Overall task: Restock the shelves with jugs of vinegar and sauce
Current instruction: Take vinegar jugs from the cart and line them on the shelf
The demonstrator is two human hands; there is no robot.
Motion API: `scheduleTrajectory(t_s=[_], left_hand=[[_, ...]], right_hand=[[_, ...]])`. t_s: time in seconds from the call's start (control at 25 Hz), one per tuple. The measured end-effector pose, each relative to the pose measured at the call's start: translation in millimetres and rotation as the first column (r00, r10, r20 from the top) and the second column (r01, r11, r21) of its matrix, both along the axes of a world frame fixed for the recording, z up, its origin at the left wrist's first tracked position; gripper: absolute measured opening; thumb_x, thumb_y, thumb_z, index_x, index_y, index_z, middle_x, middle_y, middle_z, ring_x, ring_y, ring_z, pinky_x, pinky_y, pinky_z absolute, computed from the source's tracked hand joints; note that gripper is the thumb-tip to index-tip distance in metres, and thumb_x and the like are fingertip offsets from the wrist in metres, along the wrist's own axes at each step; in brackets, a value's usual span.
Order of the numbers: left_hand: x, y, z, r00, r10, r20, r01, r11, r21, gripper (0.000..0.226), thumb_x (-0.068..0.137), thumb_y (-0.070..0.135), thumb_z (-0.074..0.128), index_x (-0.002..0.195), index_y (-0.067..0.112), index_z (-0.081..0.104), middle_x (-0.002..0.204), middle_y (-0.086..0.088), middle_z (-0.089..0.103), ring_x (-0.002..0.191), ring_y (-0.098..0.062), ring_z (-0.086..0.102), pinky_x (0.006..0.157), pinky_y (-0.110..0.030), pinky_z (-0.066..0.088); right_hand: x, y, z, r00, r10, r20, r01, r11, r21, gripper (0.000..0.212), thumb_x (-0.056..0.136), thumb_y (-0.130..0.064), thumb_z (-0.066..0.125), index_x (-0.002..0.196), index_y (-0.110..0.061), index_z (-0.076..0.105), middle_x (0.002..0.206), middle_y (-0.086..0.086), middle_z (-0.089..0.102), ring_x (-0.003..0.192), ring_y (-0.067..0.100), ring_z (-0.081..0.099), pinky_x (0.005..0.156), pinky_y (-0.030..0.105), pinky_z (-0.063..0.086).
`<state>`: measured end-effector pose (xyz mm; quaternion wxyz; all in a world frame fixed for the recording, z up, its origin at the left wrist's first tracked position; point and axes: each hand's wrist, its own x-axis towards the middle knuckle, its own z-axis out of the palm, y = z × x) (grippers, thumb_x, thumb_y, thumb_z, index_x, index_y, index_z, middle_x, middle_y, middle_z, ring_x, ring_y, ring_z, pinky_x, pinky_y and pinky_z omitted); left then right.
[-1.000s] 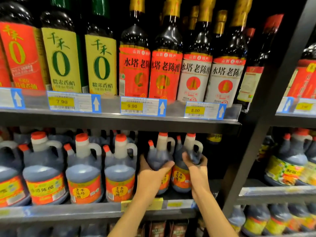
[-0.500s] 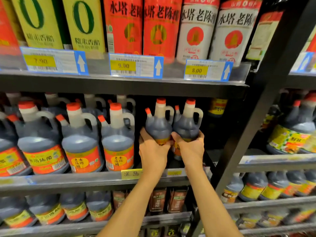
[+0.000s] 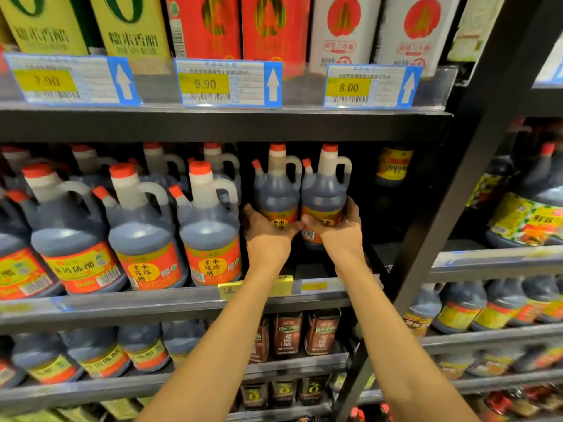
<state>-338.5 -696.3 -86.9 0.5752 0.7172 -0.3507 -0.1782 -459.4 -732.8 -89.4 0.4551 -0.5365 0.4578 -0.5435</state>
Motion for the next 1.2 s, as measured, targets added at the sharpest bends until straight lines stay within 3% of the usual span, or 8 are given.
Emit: scheduleTrajectory(t_s=[0.12, 0.28, 0.56, 0.8, 1.08, 1.2], left_hand=[[2, -2, -1, 0.996, 0.032, 0.078, -0.035, 0.999, 0.032, 0.115, 0.066, 0.034, 0.096, 0.153, 0.001, 0.027, 0.157, -0.018, 0.04, 0.143, -0.036, 0.042, 0.11, -0.039, 0.039], [6, -8, 0, 0.996, 0.031, 0.079, -0.034, 0.999, 0.038, 0.118, 0.069, 0.031, 0.095, 0.156, 0.002, 0.021, 0.161, -0.018, 0.035, 0.147, -0.035, 0.036, 0.116, -0.04, 0.035], [12, -17, -3, 1.0, 0.021, -0.001, -0.021, 0.998, 0.062, 0.117, 0.084, 0.03, 0.084, 0.162, 0.004, 0.001, 0.169, -0.016, 0.018, 0.155, -0.032, 0.02, 0.123, -0.038, 0.022], [10, -15, -1, 0.999, 0.042, 0.012, -0.043, 0.997, 0.069, 0.108, 0.087, 0.033, 0.081, 0.162, 0.004, 0.008, 0.165, -0.02, 0.027, 0.152, -0.036, 0.026, 0.121, -0.043, 0.029], [4, -4, -1, 0.997, 0.078, 0.023, -0.079, 0.994, 0.074, 0.085, 0.083, 0.035, 0.084, 0.145, 0.001, 0.037, 0.141, -0.023, 0.054, 0.134, -0.041, 0.046, 0.101, -0.041, 0.044], [5, -1, -1, 0.996, 0.079, 0.05, -0.083, 0.992, 0.096, 0.079, 0.084, 0.035, 0.083, 0.14, -0.001, 0.04, 0.137, -0.025, 0.055, 0.129, -0.041, 0.05, 0.096, -0.04, 0.045]], right_hand=[[7, -4, -6, 0.984, -0.088, -0.157, 0.081, 0.995, -0.05, 0.103, 0.071, -0.02, 0.094, 0.154, -0.012, 0.034, 0.144, 0.015, 0.052, 0.132, 0.034, 0.054, 0.109, 0.052, 0.048], [11, -22, -2, 0.951, -0.11, -0.289, 0.104, 0.994, -0.034, 0.095, 0.072, -0.025, 0.094, 0.149, -0.012, 0.039, 0.141, 0.015, 0.056, 0.13, 0.035, 0.057, 0.105, 0.042, 0.049], [16, -38, -2, 0.924, -0.079, -0.373, 0.073, 0.997, -0.03, 0.099, 0.074, -0.032, 0.092, 0.153, -0.015, 0.035, 0.145, 0.013, 0.054, 0.133, 0.036, 0.053, 0.105, 0.045, 0.046], [19, -39, 0, 0.919, -0.083, -0.385, 0.074, 0.997, -0.039, 0.1, 0.076, -0.031, 0.091, 0.155, -0.014, 0.032, 0.147, 0.014, 0.052, 0.135, 0.036, 0.052, 0.109, 0.049, 0.046], [16, -36, -3, 0.902, -0.051, -0.429, 0.072, 0.997, 0.033, 0.099, 0.073, -0.032, 0.093, 0.151, -0.014, 0.034, 0.145, 0.014, 0.055, 0.134, 0.036, 0.054, 0.106, 0.047, 0.047], [13, -35, -3, 0.887, -0.048, -0.46, 0.075, 0.996, 0.042, 0.09, 0.075, -0.031, 0.092, 0.145, -0.011, 0.038, 0.142, 0.015, 0.057, 0.132, 0.037, 0.056, 0.105, 0.048, 0.049]])
